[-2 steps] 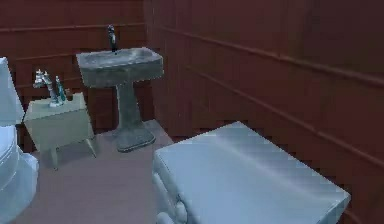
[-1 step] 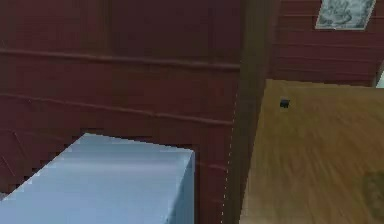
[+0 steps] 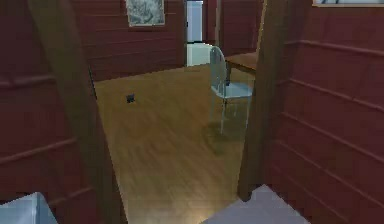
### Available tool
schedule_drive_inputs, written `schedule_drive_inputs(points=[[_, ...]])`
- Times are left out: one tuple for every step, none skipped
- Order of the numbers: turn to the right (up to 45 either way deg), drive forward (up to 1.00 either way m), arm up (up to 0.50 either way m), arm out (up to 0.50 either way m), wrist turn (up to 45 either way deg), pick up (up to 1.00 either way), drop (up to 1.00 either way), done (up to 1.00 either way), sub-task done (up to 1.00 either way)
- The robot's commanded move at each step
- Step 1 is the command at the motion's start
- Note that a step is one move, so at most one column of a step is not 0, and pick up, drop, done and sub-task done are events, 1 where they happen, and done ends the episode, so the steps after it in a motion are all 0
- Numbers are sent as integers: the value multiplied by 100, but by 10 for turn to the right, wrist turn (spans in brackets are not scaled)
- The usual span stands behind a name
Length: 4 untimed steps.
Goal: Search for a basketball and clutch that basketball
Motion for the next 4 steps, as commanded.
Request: schedule_drive_inputs(points=[[450,0,0,0,0,0,0,0,0],[300,0,0,0,0,0,0,0,0],[0,90,0,0,0,0,0,0,0],[-240,0,0,0,0,0,0,0,0]])
